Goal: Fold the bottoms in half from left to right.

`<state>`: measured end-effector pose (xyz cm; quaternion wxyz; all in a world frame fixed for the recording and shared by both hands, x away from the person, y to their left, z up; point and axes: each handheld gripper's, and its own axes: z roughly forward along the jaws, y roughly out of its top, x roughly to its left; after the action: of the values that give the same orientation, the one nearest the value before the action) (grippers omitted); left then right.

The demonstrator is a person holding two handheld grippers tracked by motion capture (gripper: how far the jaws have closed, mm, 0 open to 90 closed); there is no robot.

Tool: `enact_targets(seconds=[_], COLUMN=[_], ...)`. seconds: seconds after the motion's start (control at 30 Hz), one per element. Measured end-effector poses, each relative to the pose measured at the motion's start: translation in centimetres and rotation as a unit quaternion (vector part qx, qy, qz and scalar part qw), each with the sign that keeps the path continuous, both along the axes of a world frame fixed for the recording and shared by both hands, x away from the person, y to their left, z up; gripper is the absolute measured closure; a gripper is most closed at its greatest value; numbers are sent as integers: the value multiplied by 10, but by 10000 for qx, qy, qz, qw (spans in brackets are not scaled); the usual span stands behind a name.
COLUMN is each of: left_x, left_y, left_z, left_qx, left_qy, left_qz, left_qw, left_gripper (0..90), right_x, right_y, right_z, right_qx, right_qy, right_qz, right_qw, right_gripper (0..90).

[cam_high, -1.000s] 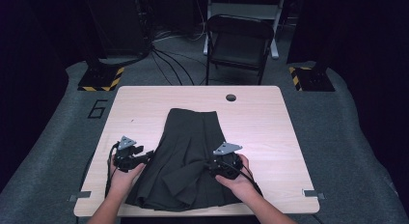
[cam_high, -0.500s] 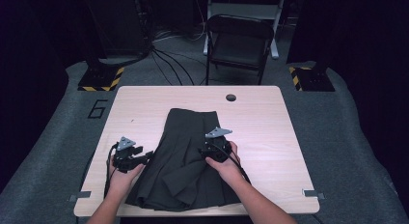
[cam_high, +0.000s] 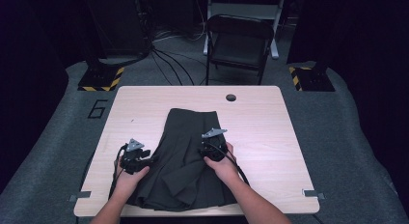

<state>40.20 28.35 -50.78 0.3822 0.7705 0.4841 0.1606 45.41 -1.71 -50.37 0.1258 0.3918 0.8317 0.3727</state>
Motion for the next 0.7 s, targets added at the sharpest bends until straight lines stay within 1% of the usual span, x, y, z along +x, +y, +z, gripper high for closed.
enact_targets(seconds=[0.03,0.07,0.1,0.13,0.17,0.2,0.23,0.3,0.33,0.37,0.4,0.43,0.47,0.5,0.53,0.57,0.6,0.63,0.67,0.7], left_x=[0,1,1,2,2,2,3,2,2,2,2,1,0,-1,-1,-1,-1,-1,-1,-1], left_y=[0,-2,-2,-5,-5,-5,-7,-8,-8,-9,-9,-10,-12,-14,-15,-16,-16,-16,-17,-17], left_z=[0,-1,-1,-1,-1,0,2,3,7,10,10,13,15,20,22,25,25,27,29,31], left_qx=[0,47,47,81,81,133,145,109,78,80,80,79,34,44,9,-28,-28,-73,-118,-165], left_qy=[0,43,43,31,31,52,94,54,49,-20,-20,-47,-77,-137,-129,-126,-126,-137,-122,-153], left_qz=[0,-23,-23,36,36,-9,-61,-43,-121,-117,-117,-166,-155,-211,-242,-265,-265,-281,-283,-304], left_qw=[10000,10000,10000,10000,10000,9999,9998,9999,9999,9999,9999,9998,9998,9997,9996,9996,9996,9995,9995,9993], left_gripper=[631,697,732,795,859,885,889,892,894,894,895,895,896,896,896,896,897,897,897,897], right_x=[0,-2,-3,-4,-4,-5,-6,-7,-7,-8,-8,-8,-8,-8,-9,-9,-9,-10,-11,-11], right_y=[1,1,1,2,2,2,3,2,1,0,-1,-1,-3,-5,-6,-7,-7,-8,-10,-11], right_z=[0,1,1,2,2,5,6,11,14,18,21,21,29,33,38,41,41,47,57,62], right_qx=[23,33,44,29,29,12,-10,31,84,139,159,159,237,252,272,276,276,297,294,314], right_qy=[-7,-15,-14,-81,-81,-211,-286,-367,-404,-409,-462,-462,-473,-520,-512,-519,-519,-556,-649,-697], right_qz=[19,-9,10,51,51,143,190,216,190,178,206,206,201,207,201,196,196,202,269,275], right_qw=[10000,10000,10000,9999,9999,9997,9994,9991,9990,9989,9986,9986,9984,9981,9981,9981,9981,9978,9971,9967], right_gripper=[747,772,787,804,804,819,822,824,826,827,828,828,829,830,830,830,830,830,830,831])
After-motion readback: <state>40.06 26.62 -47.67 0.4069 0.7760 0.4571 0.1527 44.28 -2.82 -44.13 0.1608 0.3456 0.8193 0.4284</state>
